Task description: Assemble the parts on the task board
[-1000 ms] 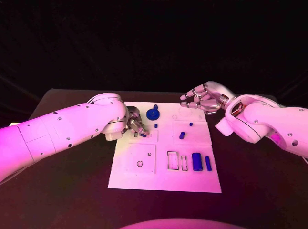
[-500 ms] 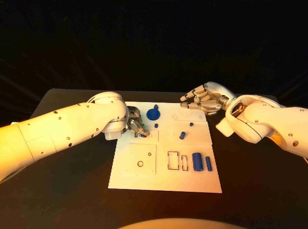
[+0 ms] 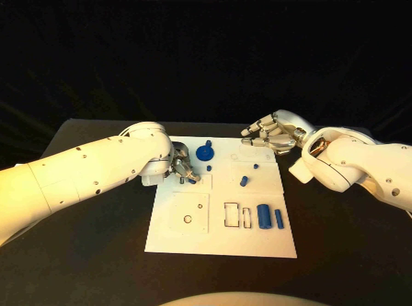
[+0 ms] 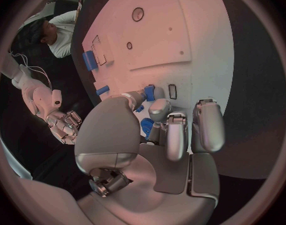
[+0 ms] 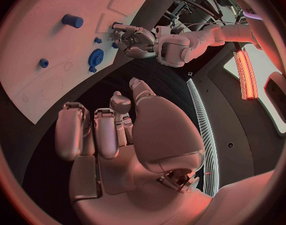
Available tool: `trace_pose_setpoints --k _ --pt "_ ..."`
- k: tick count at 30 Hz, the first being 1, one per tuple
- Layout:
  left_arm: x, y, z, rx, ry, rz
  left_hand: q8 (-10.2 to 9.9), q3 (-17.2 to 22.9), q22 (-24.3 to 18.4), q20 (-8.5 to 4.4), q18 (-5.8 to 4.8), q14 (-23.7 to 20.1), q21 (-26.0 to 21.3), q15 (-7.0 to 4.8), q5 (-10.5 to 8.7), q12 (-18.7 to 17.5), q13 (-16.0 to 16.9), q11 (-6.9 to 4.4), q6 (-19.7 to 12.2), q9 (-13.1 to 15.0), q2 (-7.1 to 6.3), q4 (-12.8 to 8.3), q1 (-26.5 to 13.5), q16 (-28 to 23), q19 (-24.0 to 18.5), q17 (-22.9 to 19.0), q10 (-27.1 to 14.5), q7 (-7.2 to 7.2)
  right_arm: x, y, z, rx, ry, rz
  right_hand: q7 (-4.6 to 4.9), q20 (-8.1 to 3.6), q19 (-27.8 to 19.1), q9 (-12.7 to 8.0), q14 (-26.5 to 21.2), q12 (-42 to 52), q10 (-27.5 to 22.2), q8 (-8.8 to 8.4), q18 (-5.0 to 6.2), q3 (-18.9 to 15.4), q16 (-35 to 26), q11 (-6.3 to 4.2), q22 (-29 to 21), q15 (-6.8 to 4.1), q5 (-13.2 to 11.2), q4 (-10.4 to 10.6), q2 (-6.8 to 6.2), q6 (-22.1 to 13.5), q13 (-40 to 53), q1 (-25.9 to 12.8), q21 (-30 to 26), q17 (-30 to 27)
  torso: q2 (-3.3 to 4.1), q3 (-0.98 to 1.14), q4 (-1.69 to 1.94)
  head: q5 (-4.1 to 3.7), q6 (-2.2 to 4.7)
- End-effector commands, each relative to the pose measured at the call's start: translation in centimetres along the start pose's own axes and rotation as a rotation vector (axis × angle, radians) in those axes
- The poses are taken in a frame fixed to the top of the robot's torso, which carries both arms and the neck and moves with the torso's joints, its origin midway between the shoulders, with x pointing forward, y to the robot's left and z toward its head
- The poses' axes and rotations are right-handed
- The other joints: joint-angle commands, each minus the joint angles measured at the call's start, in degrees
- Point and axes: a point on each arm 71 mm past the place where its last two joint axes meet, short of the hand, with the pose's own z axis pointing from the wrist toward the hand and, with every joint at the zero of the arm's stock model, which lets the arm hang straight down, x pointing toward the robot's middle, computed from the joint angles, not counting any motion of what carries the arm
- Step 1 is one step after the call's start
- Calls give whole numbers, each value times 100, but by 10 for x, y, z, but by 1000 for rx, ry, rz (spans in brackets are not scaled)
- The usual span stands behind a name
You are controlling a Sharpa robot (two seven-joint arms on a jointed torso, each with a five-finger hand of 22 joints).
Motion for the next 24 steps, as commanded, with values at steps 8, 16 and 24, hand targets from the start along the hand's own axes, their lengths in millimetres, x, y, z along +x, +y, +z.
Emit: trace_pose_setpoints --k 8,16,24 --pt "12 2 10 -43 63 46 64 856 209 -17 -88 602 42 -48 10 78 56 -24 34 102 -14 -824 -265 14 61 1507 86 -80 2 1 0 -5 17 -9 -20 -2 -28 -8 317 -7 -24 38 10 8 -32 10 -7 -15 39 27 32 -14 0 -36 -25 121 4 -4 -3 -8 1" --pt "12 2 11 -43 63 44 84 505 270 -51 -100 602 71 -84 -10 157 112 -69 170 144 -182 -617 -819 14 95 1507 146 -137 2 1 -1 -5 16 -9 -20 -2 -30 -8 316 0 -20 40 11 5 -38 10 -12 -15 43 36 31 -13 5 -44 -28 113 2 -3 2 -10 5" --pt "10 5 10 -46 43 27 96 -585 337 -66 -114 602 104 -88 -50 251 187 -77 314 188 -477 -152 -1545 14 130 1507 202 -146 1 0 -1 -4 14 -8 -21 -2 -33 -8 315 -9 -27 41 13 0 -42 10 -21 -15 44 44 27 -13 -6 -54 -32 108 2 -4 5 -9 1"
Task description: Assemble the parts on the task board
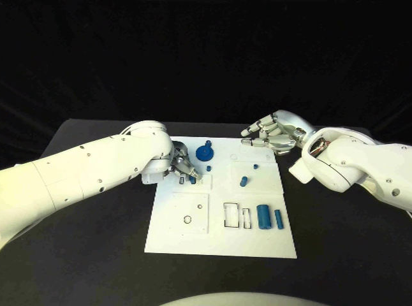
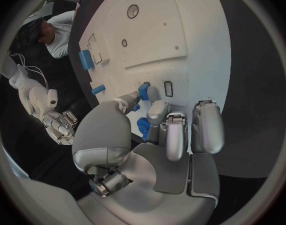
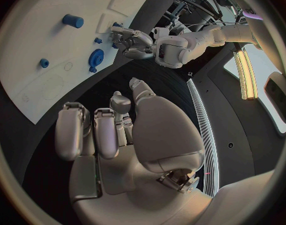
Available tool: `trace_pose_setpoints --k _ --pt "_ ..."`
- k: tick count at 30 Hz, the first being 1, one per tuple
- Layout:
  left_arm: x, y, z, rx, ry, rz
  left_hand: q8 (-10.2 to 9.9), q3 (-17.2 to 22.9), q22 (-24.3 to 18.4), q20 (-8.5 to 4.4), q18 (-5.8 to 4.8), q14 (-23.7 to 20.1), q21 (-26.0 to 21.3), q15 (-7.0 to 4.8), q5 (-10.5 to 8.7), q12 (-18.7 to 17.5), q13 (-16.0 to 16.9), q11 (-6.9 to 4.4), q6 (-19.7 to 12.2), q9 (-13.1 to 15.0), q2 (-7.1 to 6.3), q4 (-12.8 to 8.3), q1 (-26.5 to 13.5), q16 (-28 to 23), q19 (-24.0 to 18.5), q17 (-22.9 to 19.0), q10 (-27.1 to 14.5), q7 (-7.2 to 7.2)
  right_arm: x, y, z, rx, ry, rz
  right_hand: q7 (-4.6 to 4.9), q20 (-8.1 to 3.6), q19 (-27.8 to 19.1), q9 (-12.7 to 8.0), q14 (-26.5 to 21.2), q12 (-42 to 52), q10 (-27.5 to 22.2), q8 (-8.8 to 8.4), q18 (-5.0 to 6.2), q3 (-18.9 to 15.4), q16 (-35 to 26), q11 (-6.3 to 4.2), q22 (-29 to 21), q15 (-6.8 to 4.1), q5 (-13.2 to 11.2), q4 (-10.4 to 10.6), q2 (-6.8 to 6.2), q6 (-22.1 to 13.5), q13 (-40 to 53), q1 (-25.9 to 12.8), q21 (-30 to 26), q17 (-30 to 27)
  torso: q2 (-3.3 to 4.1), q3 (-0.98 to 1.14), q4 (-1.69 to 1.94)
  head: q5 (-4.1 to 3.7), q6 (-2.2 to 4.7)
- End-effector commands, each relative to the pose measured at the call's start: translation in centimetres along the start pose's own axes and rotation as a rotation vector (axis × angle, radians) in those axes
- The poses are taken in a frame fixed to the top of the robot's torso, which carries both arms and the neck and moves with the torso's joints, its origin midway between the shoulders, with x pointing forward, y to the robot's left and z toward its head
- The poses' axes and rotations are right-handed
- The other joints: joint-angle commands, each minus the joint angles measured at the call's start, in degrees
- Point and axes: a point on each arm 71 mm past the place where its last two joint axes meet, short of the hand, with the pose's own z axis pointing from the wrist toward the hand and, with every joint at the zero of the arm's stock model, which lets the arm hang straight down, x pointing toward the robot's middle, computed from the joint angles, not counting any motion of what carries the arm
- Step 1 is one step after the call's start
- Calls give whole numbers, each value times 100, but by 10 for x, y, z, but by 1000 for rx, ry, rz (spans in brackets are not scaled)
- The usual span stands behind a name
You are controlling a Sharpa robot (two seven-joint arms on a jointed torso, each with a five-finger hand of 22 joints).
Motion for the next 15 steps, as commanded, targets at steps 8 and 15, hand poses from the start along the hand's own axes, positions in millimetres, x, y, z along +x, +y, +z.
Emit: trace_pose_setpoints --k 8,15 --pt "9 9 3 -22 2 -13 -51 -1240 394 -42 -124 601 35 -77 11 97 65 -29 35 45 146 343 -16 14 65 1509 53 -27 1 0 0 -5 10 -6 -20 -2 -47 -9 309 -21 -36 18 19 -4 -39 10 -40 -15 20 49 21 -16 -19 -58 -49 81 1 -3 -1 11 -6" --pt "2 11 -7 -7 -25 -27 -60 -1509 414 -47 -127 601 41 -83 14 120 85 -36 50 62 219 411 11 14 76 1509 70 -34 1 -1 0 -4 9 -5 -20 -2 -70 -10 299 -38 -50 16 30 -8 -68 11 -93 -15 21 54 17 -21 -36 -63 -75 39 -6 2 4 16 9"
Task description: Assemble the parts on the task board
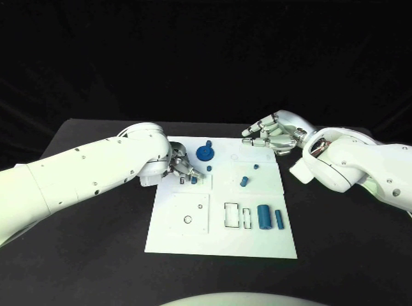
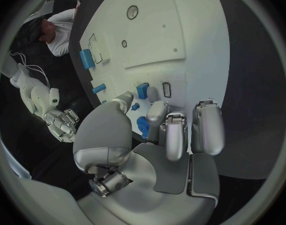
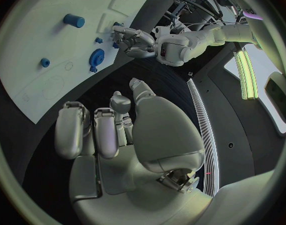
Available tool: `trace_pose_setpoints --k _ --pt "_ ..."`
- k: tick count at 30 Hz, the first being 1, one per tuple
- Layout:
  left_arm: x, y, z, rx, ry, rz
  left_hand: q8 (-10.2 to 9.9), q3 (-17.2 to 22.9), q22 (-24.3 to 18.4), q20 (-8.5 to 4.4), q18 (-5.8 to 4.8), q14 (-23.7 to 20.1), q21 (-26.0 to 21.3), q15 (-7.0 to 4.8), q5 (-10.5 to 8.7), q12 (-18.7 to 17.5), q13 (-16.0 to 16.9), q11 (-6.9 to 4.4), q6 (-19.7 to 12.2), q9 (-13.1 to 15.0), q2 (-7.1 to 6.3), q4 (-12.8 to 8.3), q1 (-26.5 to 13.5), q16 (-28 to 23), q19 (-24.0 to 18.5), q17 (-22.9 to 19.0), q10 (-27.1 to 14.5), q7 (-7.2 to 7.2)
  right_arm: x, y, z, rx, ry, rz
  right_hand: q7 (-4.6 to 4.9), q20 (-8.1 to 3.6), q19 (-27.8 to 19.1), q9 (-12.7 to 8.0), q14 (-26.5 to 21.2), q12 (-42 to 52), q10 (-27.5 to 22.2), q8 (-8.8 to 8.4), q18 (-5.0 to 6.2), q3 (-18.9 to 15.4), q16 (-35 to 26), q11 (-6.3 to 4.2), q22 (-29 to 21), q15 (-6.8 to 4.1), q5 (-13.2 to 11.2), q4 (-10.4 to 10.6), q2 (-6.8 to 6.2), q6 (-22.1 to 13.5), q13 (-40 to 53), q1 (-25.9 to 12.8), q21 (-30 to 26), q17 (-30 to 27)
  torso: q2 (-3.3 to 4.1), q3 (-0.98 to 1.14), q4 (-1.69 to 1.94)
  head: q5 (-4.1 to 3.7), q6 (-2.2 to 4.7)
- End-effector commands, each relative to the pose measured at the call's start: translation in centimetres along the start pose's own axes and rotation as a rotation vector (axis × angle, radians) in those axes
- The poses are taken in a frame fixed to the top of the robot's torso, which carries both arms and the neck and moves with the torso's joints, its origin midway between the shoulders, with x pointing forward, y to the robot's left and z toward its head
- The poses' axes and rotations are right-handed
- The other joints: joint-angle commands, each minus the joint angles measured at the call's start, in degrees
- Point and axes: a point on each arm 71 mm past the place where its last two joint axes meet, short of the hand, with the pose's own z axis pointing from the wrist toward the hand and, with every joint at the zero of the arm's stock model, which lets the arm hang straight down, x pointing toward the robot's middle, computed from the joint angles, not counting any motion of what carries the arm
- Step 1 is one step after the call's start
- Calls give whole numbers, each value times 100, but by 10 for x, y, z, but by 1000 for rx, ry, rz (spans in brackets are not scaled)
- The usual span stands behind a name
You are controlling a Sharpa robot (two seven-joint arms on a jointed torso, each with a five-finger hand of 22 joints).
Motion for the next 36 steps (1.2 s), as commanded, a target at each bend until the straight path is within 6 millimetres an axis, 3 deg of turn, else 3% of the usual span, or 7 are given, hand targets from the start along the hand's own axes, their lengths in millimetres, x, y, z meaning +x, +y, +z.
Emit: trace_pose_setpoints --k 1,9,14,16,24,29,36 --pt "-2 4 -4 -14 -8 -1 40 -33 416 -6 -72 602 35 -42 15 24 5 4 24 6 67 2 13 14 35 1509 30 -4 1 0 0 -6 11 -5 -20 -2 -27 -10 299 -38 -38 16 29 9 -33 -1 -6 -15 21 38 -3 -21 -5 -43 -27 39 -5 4 1 1 11" --pt "-30 5 -30 13 -36 12 -44 -303 309 1 -40 602 -94 -27 33 -100 -161 29 -67 6 223 -21 247 14 -29 1509 -89 27 1 -1 0 -3 9 -4 -20 -2 -27 -10 299 -38 -38 16 29 9 -33 -1 -6 -15 21 38 -3 -21 -5 -43 -27 39 1 4 0 1 46" --pt "-64 13 -42 -23 -46 39 -506 -360 240 103 -22 602 -199 98 59 -187 -277 184 -367 -272 388 -100 741 14 -76 1509 -206 216 1 -2 0 0 9 -4 -20 -2 -27 -10 299 -38 -38 16 29 9 -33 -1 -6 -15 21 38 -3 -21 -5 -43 -27 39 -1 5 1 35 66" --pt "-73 18 -42 -43 -48 37 -541 -352 242 116 -21 602 -202 109 65 -188 -280 193 -357 -303 395 -101 798 14 -75 1509 -211 225 1 -2 1 0 9 -4 -20 -2 -27 -10 299 -38 -38 16 29 9 -33 -1 -6 -15 21 38 -3 -21 -5 -43 -27 39 0 12 -2 43 78" --pt "-98 37 -29 -123 -83 -23 -560 -501 331 143 -39 602 -129 119 59 -116 -206 195 -218 -361 274 6 796 14 -23 1509 -165 218 2 -1 2 -1 12 -4 -21 -2 -36 -11 294 -35 -39 15 33 6 -46 -2 -25 -15 24 41 -10 -27 -2 -42 -38 23 22 -8 -13 38 94" --pt "-102 42 -20 -159 -86 -32 -539 -847 366 134 -45 602 -110 107 43 -88 -188 178 -162 -361 235 29 513 14 -2 1509 -154 198 3 -1 3 -2 16 -5 -24 -4 -38 -11 291 -25 -40 19 34 17 -55 -8 -30 -19 32 5 -37 -32 4 16 -44 18 17 -8 -4 38 84" --pt "-100 40 -7 -190 -71 -35 -527 -1111 365 129 -43 602 -128 101 47 -75 -181 174 -161 -353 305 30 397 14 -5 1509 -159 191 5 0 4 -8 22 -7 -26 -6 -39 -10 291 -21 -41 23 34 24 -58 -10 -34 -22 30 -21 -56 -31 3 54 -49 19 22 -5 -19 71 81"
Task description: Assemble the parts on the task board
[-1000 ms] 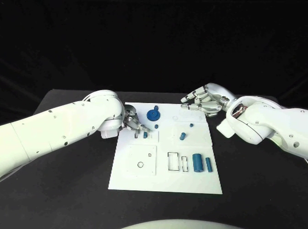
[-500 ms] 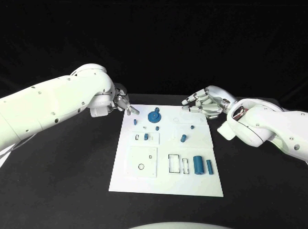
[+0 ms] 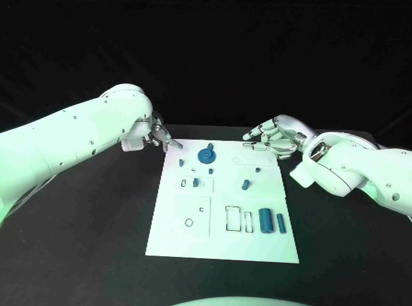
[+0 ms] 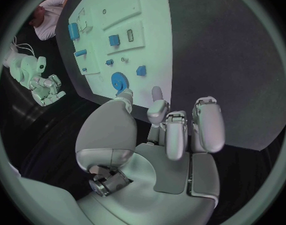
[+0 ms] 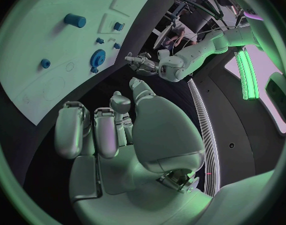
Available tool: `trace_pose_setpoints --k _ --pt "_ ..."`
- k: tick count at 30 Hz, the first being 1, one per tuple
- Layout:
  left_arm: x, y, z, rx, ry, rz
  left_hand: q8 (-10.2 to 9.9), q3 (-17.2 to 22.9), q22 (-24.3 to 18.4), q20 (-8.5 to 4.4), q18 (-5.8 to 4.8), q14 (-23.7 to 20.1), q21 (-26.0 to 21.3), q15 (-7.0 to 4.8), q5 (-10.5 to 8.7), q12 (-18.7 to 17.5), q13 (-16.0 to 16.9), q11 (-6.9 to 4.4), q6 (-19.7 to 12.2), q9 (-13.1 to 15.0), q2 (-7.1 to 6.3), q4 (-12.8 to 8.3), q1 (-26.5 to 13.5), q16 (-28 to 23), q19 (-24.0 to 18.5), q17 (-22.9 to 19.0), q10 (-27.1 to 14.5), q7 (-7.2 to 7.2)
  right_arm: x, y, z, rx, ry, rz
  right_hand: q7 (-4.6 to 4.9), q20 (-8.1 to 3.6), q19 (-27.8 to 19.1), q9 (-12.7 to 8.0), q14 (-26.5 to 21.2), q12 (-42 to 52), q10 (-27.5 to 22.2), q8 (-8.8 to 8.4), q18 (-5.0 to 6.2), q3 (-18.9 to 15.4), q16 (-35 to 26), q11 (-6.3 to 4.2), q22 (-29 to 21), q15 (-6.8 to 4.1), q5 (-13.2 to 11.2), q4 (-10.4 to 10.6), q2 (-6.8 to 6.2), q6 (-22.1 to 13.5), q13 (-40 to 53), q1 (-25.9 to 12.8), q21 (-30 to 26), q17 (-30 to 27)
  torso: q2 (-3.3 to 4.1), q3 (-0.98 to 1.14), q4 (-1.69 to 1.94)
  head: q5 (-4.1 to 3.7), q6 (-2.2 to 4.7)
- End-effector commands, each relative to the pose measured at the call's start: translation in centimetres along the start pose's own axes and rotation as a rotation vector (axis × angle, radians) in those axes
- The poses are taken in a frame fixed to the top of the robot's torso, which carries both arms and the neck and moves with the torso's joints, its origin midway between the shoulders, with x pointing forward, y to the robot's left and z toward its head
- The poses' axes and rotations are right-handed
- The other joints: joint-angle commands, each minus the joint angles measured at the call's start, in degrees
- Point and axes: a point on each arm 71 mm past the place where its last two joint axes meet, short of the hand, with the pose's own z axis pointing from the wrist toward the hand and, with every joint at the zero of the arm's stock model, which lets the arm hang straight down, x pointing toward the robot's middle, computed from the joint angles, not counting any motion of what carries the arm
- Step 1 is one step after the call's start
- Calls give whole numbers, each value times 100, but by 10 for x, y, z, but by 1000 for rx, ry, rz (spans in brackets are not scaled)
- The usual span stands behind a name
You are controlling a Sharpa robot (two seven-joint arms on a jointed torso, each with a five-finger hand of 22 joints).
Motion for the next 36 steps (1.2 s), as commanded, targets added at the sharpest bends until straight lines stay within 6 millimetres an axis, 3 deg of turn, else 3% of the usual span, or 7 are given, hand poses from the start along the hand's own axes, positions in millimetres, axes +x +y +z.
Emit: trace_pose_setpoints --k 1,5,10,25,36 --pt "3 -3 4 -6 22 9 24 -57 361 3 -51 593 10 25 4 34 3 -21 30 0 48 -4 -33 14 36 1505 14 -7 3 1 1 -12 18 -7 -26 -6 -40 -5 291 -24 -35 24 34 25 -29 -19 -7 -22 31 -26 -28 -31 -2 30 -25 12 6 -2 -16 14 -2" --pt "8 -6 10 -9 36 1 28 -74 365 2 -52 593 11 24 11 41 10 -22 30 4 81 -11 -2 14 38 1505 16 -9 3 2 1 -16 20 -7 -26 -7 -40 -5 291 -25 -35 24 34 25 -29 -19 -7 -22 31 -26 -28 -31 -2 31 -25 12 14 -10 -21 5 -5" --pt "14 -9 15 -13 55 2 33 -84 365 1 -51 593 5 23 21 45 11 -24 25 9 131 -17 71 14 37 1505 15 -10 4 2 1 -19 21 -7 -26 -7 -40 -5 291 -25 -35 24 34 25 -29 -19 -7 -22 31 -26 -28 -31 -2 31 -25 12 11 -2 -17 -1 -17" --pt "32 -13 25 -6 102 -2 38 -71 360 0 -48 593 -11 22 31 44 4 -25 17 14 195 -20 193 14 33 1505 5 -11 4 3 2 -22 20 -6 -26 -7 -39 -5 291 -25 -36 26 34 29 -30 -19 -6 -23 33 -29 -27 -30 -3 37 -26 11 7 -8 -9 -40 -75" --pt "35 -16 25 12 114 -14 52 -49 381 -1 -53 593 4 21 31 64 27 -28 32 22 282 -12 241 14 44 1505 20 -16 4 3 3 -21 19 -7 -26 -8 -38 -4 292 -16 -29 28 34 33 -29 -19 -5 -23 38 -29 -22 -28 4 40 -26 14 2 4 -10 -26 -96"
